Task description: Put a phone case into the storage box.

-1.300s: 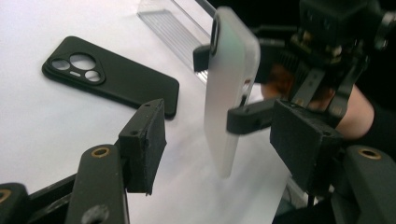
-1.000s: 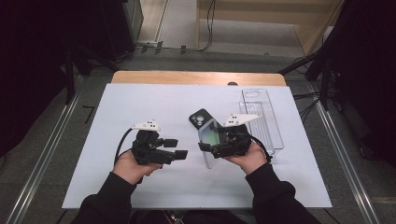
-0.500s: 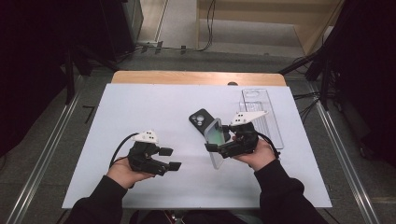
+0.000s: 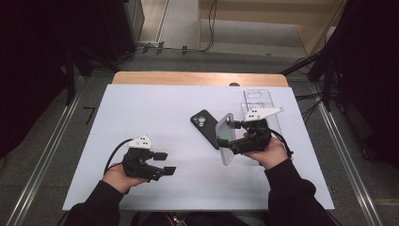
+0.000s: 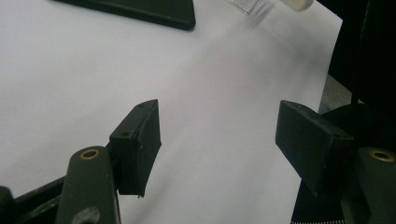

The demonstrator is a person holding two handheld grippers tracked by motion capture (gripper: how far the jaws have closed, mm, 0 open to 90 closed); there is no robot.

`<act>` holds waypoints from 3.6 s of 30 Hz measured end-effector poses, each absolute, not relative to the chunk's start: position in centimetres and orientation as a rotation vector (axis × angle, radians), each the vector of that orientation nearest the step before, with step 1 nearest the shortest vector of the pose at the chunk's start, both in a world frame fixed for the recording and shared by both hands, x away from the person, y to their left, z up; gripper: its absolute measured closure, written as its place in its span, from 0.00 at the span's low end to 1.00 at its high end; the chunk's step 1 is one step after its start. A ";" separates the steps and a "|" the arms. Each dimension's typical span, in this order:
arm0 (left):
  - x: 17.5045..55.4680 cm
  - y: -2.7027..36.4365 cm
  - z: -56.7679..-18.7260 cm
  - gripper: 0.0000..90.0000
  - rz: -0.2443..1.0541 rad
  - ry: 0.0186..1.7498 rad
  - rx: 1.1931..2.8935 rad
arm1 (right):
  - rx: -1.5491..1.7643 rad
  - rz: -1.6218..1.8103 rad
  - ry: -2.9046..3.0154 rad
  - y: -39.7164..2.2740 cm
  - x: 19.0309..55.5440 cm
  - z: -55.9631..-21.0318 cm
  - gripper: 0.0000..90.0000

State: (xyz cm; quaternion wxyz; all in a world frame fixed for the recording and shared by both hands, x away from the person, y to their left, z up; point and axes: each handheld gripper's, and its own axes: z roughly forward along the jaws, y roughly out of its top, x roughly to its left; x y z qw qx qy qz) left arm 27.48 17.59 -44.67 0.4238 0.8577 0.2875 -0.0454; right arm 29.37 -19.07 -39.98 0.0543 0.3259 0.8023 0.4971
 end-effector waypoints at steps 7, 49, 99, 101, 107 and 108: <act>27.2 18.3 -44.9 0.35 -0.105 0.760 2.137 | 1.049 1.515 2.377 -21.0 29.4 -39.1 0.17; 26.2 20.4 -45.1 0.34 -0.034 0.897 2.071 | 1.455 1.299 1.845 -27.0 34.8 -37.8 0.17; 26.3 20.7 -44.9 0.34 -0.026 0.893 2.038 | 1.668 1.023 1.719 -28.2 46.0 -44.3 0.16; 26.3 20.7 -45.0 0.34 -0.031 0.895 2.039 | 1.670 1.021 1.717 -28.0 46.3 -44.5 0.16; 26.4 20.7 -45.0 0.34 -0.032 0.898 2.037 | 1.693 1.044 1.719 -27.7 47.1 -45.1 0.16; 26.4 20.7 -45.0 0.34 -0.032 0.898 2.036 | 1.692 1.031 1.719 -27.6 47.3 -45.1 0.16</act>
